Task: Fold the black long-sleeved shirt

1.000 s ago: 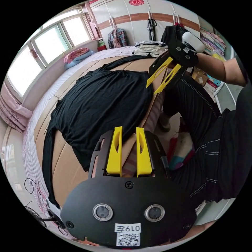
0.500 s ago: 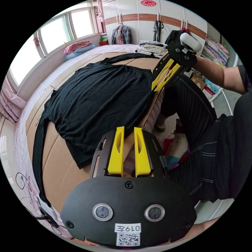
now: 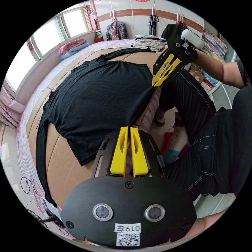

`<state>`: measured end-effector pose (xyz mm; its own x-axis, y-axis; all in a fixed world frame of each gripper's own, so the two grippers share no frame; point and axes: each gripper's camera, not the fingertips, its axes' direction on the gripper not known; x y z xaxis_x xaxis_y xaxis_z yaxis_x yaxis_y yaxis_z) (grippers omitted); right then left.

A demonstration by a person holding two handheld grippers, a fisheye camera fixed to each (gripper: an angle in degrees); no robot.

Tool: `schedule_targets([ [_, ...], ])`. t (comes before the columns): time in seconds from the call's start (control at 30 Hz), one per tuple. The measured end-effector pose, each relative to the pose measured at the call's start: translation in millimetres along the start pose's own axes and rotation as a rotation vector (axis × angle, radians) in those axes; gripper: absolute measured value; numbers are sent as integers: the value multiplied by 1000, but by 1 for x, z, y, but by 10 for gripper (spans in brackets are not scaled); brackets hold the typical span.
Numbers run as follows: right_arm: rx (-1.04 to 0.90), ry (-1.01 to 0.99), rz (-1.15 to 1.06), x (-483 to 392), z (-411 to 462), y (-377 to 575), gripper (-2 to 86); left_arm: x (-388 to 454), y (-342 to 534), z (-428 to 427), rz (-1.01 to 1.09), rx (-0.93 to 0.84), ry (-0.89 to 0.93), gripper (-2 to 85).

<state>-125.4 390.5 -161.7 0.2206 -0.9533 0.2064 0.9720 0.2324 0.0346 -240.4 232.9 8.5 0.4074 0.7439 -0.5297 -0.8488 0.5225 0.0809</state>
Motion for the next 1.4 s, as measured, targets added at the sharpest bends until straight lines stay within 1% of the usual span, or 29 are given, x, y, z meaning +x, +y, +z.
schedule_targets([
  [0.23, -7, 105, 9, -19, 14, 12, -9, 3, 11, -6, -29, 26, -9, 14],
  [0.47, 8, 69, 38, -12, 16, 25, -10, 4, 18, -16, -11, 5, -1, 13],
  [0.73, -12, 80, 9, -12, 21, 34, -9, 6, 31, -15, -11, -4, 9, 13],
  [0.87, -26, 138, 1, -15, 27, 36, -6, 5, 37, -18, -28, 16, -8, 13],
  [0.97, -24, 169, 0, -17, 27, 39, 8, 9, 41, -22, -20, 37, -12, 14],
  [1.1, -3, 179, 38, -9, 20, 53, 50, 12, 49, -31, -17, 64, -9, 16],
  [1.17, 13, 177, 61, -3, 14, 64, 55, 12, 59, -43, -32, 108, -18, 21],
  [1.3, -39, 185, 99, 24, 15, 92, 61, 6, 74, -59, -50, 147, -58, 27],
  [1.4, -101, 198, 68, 38, 24, 101, 65, -8, 79, -55, -65, 77, -121, 32],
])
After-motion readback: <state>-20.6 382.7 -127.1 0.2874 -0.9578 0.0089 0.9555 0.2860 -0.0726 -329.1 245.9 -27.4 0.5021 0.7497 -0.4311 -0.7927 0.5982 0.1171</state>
